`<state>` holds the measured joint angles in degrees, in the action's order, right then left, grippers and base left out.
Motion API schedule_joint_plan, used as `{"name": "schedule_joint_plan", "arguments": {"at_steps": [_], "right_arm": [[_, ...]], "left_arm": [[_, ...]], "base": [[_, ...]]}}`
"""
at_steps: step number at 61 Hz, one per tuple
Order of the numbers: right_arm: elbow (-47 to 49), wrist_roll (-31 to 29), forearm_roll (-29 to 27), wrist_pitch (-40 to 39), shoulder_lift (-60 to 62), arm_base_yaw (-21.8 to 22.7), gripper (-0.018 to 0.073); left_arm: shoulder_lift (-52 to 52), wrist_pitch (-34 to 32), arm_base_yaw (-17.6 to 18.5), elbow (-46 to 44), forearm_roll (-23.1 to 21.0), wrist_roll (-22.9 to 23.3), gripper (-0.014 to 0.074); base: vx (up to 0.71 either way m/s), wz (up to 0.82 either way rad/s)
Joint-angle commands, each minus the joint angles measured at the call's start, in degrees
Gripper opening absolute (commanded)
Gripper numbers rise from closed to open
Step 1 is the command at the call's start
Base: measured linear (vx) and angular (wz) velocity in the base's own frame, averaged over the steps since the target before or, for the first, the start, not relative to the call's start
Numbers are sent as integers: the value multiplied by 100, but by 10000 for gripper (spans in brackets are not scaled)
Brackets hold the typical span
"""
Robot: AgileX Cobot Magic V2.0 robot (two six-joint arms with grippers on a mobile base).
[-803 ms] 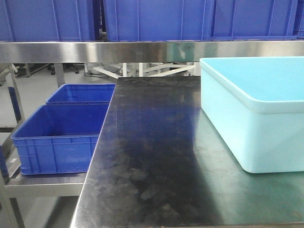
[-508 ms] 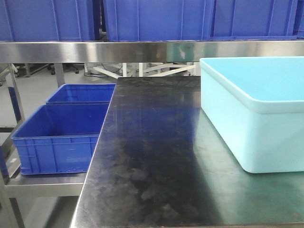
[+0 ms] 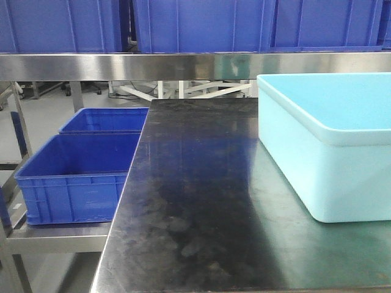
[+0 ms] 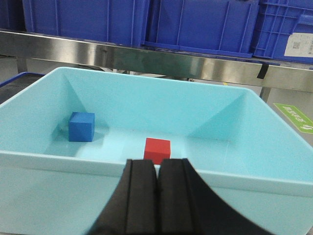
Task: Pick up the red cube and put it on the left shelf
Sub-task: 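Lower the right gripper into the light-blue tub above the red cube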
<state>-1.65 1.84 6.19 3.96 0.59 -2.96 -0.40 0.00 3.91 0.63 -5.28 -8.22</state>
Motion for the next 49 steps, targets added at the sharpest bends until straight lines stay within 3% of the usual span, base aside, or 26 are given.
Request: {"name": "schedule_joint_plan", "arguments": {"at_steps": [1,39,49], "right_arm": [[139,-23,-33,-480,58,11,49],[139,217,-205,-801,43,2,49],[345,304,-219,-844,-674,2,49]], "left_arm": [[46,-480,25,126,-32,-8,106],[46,-480,25,126,-32,-8,106],[46,-480,25,126,-32,-8,106]], "base": [[0,0],[0,0],[2,11]]}}
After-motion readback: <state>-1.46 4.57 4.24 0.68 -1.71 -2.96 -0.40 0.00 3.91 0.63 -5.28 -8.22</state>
